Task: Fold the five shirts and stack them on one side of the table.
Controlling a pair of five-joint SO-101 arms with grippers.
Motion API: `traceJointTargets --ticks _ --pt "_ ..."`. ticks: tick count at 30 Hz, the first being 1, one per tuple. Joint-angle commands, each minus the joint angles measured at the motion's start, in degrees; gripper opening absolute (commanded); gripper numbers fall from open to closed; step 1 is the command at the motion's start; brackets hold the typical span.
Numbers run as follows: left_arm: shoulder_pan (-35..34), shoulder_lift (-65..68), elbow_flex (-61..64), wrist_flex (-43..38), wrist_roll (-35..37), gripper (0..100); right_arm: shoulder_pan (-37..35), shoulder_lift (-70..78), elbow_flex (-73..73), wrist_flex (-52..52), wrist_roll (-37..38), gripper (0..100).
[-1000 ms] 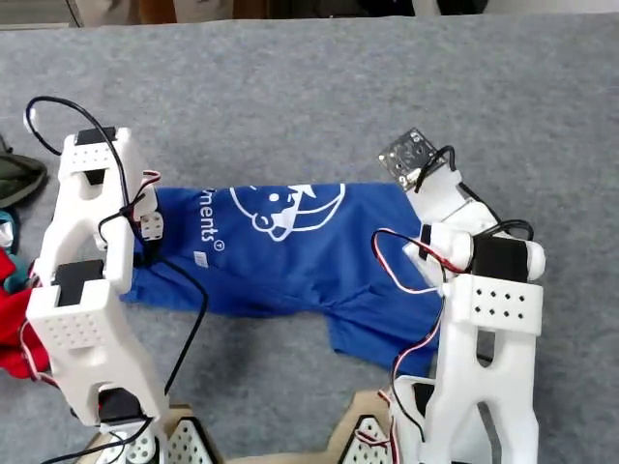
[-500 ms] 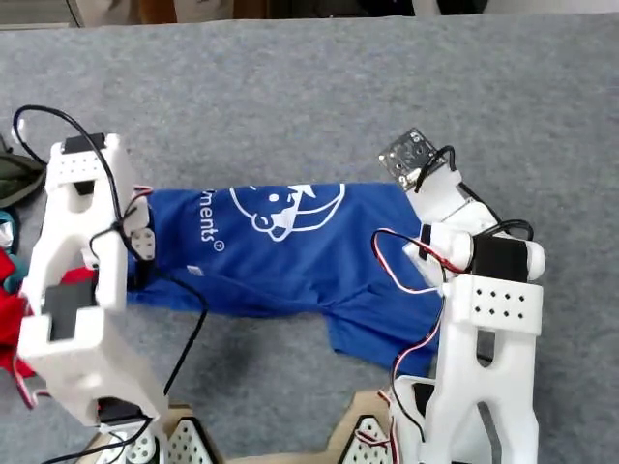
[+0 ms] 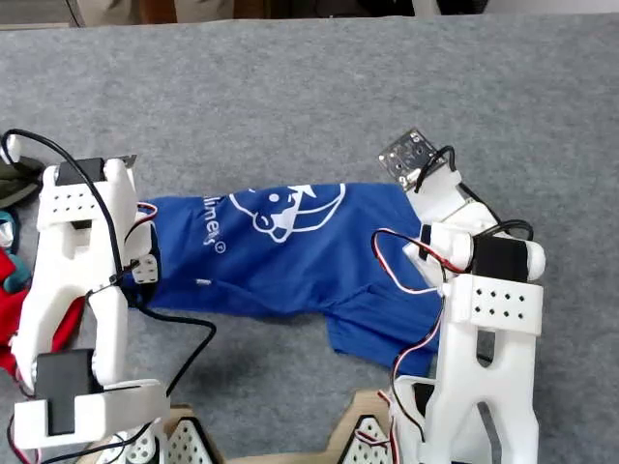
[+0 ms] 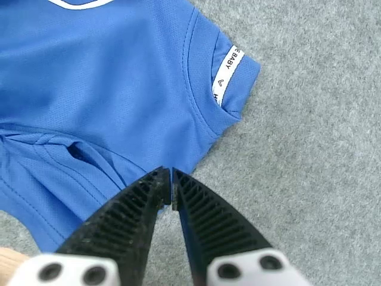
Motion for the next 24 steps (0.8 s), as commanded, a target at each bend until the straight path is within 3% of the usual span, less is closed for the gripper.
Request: traceJointTargets --ticks 1,5,8,14,19,24 --pt "0.4 -2.9 -0.1 0.6 0.0 16 -1.0 0.2 -3.5 0.0 0.8 1.6" --pt "-3.3 -2.9 -4.4 0.7 2.6 25 -0.8 0.2 -4.7 0.0 2.0 1.6" --pt "-5.4 -2.2 -11.7 -0.4 2.6 26 -0.9 0.7 -7.5 -0.2 2.1 1.6" --pt "-2.4 4.3 -17.5 -13.4 6.2 26 -3.0 1.5 -9.0 -4.7 1.6 1.7" --pt "1.1 16.7 -20.6 -19.3 7.8 26 -4.3 8.0 -9.5 -9.8 -1.6 1.6" --pt "-0.1 29.1 -29.8 -19.7 7.5 15 -4.3 12.9 -9.5 -14.1 -2.0 1.6"
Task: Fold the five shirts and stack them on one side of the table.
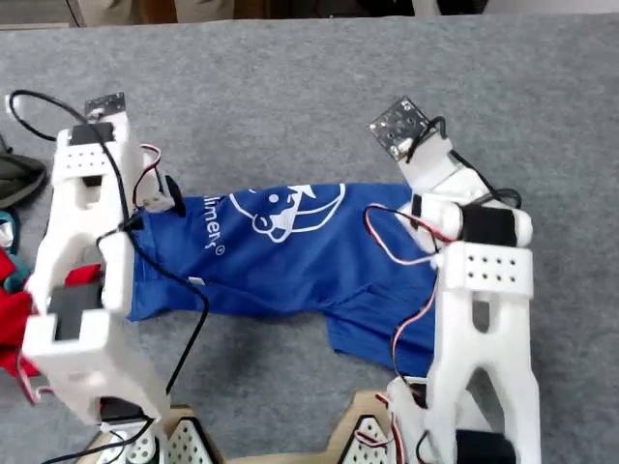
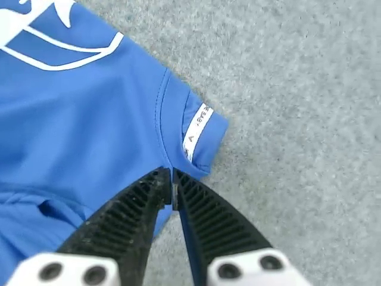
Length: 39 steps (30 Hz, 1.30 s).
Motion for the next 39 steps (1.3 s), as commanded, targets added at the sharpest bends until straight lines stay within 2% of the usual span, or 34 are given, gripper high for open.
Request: traceJointTargets --ticks 1,5,16,26,34,39 --pt "-0.6 6.5 -9.0 0.4 0.0 12 -1.0 2.5 -3.6 -3.3 -0.6 1.6" --pt "-2.0 14.2 -17.7 3.4 -0.1 4 -1.0 4.3 -3.5 -5.4 -0.6 1.6" --pt "-2.3 28.8 -37.6 9.1 0.0 3 -1.0 5.4 -3.3 -7.5 -0.6 1.6" --pt "-2.3 33.8 -57.6 13.2 0.0 2 -0.9 5.4 -3.2 -8.2 -0.6 1.6" --pt "-1.5 38.2 -62.5 13.8 0.0 2 -0.9 5.4 -3.3 -8.4 -1.4 1.6" --pt "-0.9 38.3 -65.4 21.7 -2.7 2 -0.8 5.0 -4.6 -4.6 -0.9 1.6"
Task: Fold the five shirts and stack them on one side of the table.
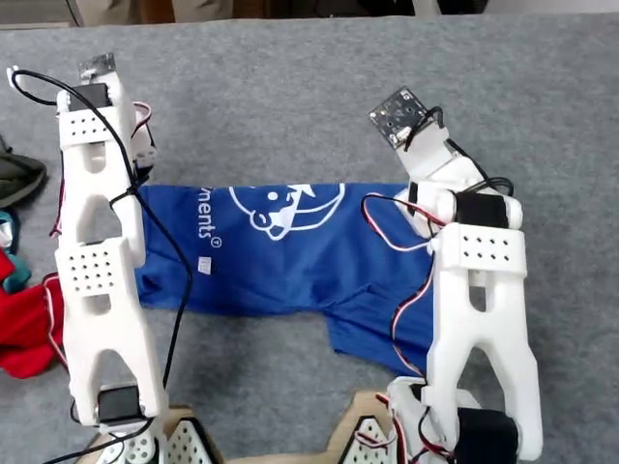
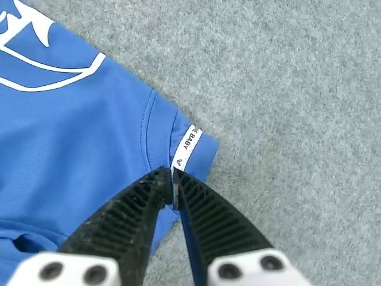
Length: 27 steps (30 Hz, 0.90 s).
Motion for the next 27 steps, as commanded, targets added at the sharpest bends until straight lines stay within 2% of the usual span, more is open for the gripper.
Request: traceJointTargets --ticks 1,5,9,15,20,22,27 --pt "1.2 -0.8 -2.6 3.5 -2.1 2 -0.9 -0.3 -5.2 3.3 -0.2 1.6" --pt "1.2 -3.0 3.4 3.5 -2.4 2 -2.7 -2.8 -6.6 10.1 5.1 1.6" --pt "2.9 -8.9 15.4 3.5 -6.9 2 -6.1 -8.9 -4.7 19.3 13.9 1.6" --pt "3.7 -26.6 37.4 3.3 -8.4 2 -6.7 -21.2 5.5 21.4 18.5 1.6" --pt "2.9 -40.0 54.5 1.3 -12.0 2 -8.4 -25.4 11.2 22.7 17.4 1.9" --pt "1.4 -45.5 60.7 -0.3 -13.6 2 -10.7 -24.8 11.6 22.4 14.0 3.3" --pt "-3.3 -58.1 74.6 -3.9 -18.5 2 -14.5 -18.9 10.0 17.8 6.7 18.8"
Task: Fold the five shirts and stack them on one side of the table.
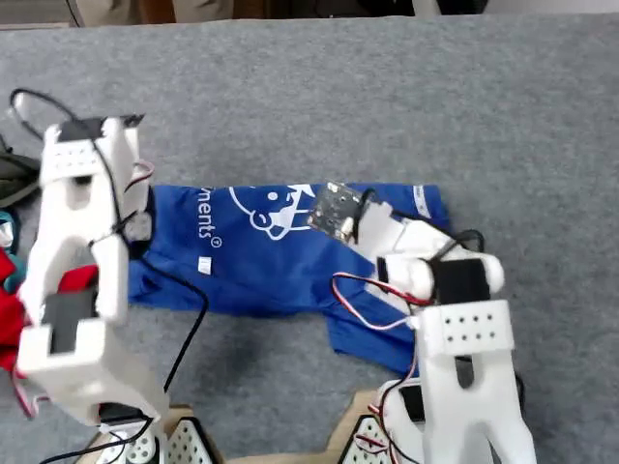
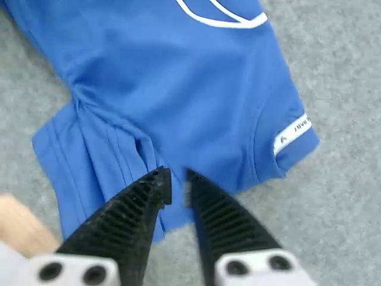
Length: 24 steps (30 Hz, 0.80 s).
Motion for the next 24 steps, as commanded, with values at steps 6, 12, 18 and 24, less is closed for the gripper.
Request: traceJointTargets --ticks 6,12,18,24 --pt "-7.7 -25.0 19.8 -2.2 -5.1 2 -5.5 16.7 -9.9 -2.5 -14.6 17.8" --pt "-10.8 -36.4 27.3 -2.2 -8.5 2 -9.3 26.1 -16.0 3.5 -25.1 14.4" --pt "-14.2 -40.0 34.1 -7.6 -8.6 2 -8.2 29.4 -16.0 6.1 -27.9 14.5" --pt "-16.2 -40.5 36.4 -9.2 -8.7 2 -7.9 30.4 -11.1 4.3 -26.5 14.5"
